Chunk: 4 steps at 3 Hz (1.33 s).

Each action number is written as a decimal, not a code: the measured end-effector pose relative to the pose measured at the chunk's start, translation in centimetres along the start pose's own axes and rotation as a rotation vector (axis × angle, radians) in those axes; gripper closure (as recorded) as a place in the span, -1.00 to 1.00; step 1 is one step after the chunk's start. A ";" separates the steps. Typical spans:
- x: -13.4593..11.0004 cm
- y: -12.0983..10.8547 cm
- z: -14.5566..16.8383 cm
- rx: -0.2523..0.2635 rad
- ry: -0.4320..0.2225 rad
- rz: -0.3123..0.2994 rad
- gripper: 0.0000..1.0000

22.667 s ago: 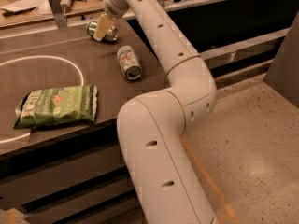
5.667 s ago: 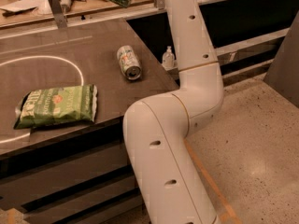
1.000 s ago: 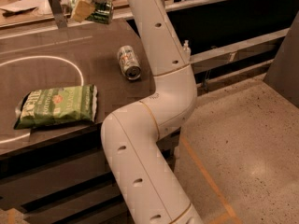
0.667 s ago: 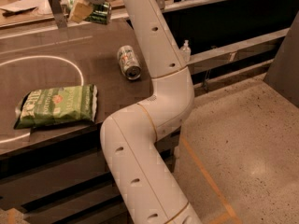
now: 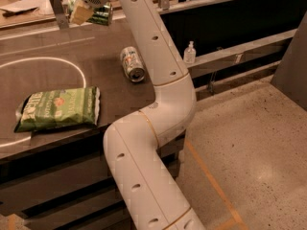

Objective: Place green can upright

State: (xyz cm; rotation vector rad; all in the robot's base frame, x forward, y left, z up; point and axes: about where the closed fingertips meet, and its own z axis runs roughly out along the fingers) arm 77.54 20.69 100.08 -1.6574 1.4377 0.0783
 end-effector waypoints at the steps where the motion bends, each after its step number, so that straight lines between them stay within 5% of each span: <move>1: 0.1 0.2 0.3 -0.036 -0.009 0.004 1.00; 4: 0.0 2.0 0.4 -0.205 -0.045 0.023 1.00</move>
Offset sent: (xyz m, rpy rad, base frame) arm -0.0050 -0.0039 0.0010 -0.0125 0.1235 0.1024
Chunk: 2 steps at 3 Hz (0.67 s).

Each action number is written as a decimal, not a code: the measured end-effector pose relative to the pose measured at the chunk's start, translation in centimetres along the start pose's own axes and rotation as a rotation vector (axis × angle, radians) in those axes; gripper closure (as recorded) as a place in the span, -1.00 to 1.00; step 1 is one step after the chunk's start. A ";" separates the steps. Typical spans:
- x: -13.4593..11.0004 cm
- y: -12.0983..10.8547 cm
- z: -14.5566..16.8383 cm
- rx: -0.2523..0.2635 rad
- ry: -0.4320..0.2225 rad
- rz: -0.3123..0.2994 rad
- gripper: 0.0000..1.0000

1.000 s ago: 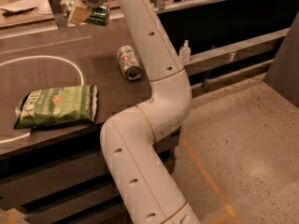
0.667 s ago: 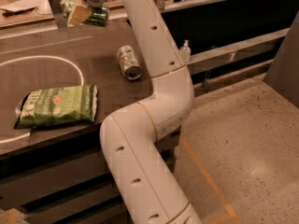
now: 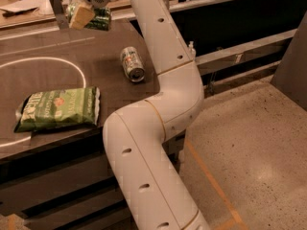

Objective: Place green can upright

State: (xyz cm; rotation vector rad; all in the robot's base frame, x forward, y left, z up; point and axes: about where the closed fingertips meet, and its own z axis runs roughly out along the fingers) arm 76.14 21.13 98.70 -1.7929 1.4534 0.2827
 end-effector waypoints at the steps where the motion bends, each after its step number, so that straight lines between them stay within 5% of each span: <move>1: 0.3 0.7 0.1 -0.041 0.007 0.006 1.00; 2: 0.6 1.3 0.1 -0.074 0.012 0.013 1.00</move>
Offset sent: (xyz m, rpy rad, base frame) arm -0.0184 -0.0187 -0.0083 -0.0771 0.1144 0.0566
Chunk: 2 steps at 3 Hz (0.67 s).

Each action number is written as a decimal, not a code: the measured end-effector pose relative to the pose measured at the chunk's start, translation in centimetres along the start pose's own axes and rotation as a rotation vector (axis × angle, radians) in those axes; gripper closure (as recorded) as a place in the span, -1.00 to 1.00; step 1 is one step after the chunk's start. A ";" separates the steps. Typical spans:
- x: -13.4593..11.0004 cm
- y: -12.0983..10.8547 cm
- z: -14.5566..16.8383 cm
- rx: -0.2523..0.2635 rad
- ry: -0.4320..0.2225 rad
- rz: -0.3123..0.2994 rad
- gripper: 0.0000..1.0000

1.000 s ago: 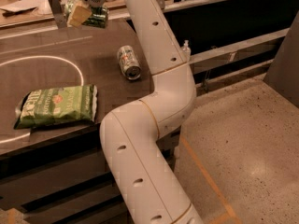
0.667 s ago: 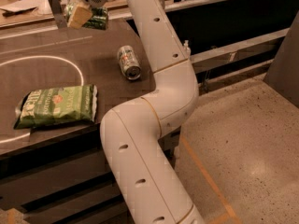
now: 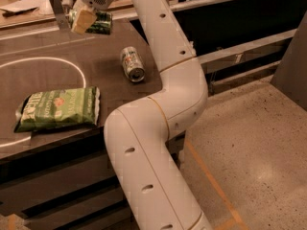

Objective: Place green can upright

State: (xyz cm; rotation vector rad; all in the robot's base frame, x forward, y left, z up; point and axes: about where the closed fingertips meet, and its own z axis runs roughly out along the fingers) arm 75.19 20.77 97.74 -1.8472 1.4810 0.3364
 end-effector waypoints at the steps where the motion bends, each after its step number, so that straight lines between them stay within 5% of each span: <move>1: 0.0 0.5 0.2 -0.027 0.003 0.005 1.00; 2: -0.1 0.9 0.3 -0.046 0.004 0.008 1.00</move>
Offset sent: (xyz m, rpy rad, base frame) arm -0.0192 -0.0098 -0.0038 -0.0577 0.0787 0.0447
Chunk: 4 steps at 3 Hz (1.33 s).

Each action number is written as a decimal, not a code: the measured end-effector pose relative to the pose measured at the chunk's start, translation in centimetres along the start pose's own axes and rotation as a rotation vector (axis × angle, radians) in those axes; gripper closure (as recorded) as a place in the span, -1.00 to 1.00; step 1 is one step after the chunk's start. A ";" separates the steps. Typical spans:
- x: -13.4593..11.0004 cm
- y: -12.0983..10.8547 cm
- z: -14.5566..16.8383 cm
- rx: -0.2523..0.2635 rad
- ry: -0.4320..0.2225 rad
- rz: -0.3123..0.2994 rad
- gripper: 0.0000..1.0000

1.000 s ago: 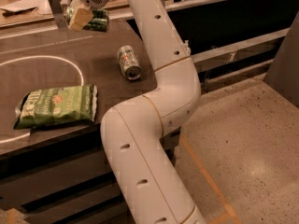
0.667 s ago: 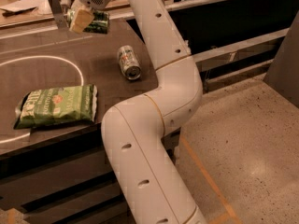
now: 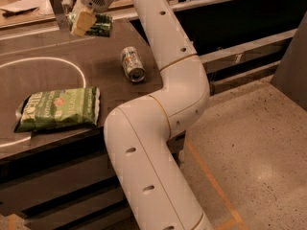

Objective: Place green can upright

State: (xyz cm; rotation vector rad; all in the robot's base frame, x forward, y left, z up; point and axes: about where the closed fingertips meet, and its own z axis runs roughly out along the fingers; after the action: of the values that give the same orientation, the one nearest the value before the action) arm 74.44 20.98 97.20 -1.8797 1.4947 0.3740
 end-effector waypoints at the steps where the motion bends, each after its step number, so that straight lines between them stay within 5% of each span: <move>1: 0.0 0.4 -0.1 -0.015 0.005 0.007 1.00; 4: -0.3 1.3 0.7 -0.054 0.001 0.030 1.00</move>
Offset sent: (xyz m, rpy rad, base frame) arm -0.0327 -0.0140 -0.0105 -0.0567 0.0828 0.0247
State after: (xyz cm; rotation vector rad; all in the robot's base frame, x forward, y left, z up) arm 73.23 21.55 96.48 -1.9010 1.5291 0.4319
